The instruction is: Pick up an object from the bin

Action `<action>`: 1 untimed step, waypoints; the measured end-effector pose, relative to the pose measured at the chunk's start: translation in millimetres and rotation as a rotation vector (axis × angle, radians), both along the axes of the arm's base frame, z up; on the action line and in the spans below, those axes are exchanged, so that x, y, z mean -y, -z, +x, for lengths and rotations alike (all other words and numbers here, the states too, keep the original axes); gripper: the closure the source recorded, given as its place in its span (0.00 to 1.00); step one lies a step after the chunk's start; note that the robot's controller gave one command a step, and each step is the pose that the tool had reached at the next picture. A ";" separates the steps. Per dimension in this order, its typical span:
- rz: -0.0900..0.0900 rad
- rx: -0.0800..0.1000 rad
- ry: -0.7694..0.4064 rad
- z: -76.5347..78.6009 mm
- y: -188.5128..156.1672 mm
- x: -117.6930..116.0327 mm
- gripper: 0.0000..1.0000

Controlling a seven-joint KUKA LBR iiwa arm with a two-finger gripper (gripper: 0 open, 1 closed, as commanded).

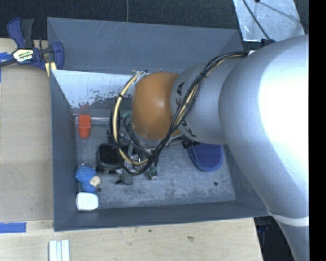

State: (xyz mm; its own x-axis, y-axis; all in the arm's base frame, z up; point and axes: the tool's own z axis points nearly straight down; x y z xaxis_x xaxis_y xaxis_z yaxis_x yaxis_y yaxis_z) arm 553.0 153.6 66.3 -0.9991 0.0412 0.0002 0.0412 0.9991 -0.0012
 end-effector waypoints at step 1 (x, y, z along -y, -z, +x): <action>0.001 0.001 0.000 -0.1 -4.0 -1.0 1.00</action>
Offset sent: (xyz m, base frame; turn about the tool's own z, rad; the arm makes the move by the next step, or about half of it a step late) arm 0.0000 0.0000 0.0000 0.0000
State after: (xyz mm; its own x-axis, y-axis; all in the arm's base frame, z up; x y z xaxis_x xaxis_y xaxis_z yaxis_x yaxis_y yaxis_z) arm 552.9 154.6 70.3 -0.9991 0.0412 -0.0006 0.0412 0.9991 0.0001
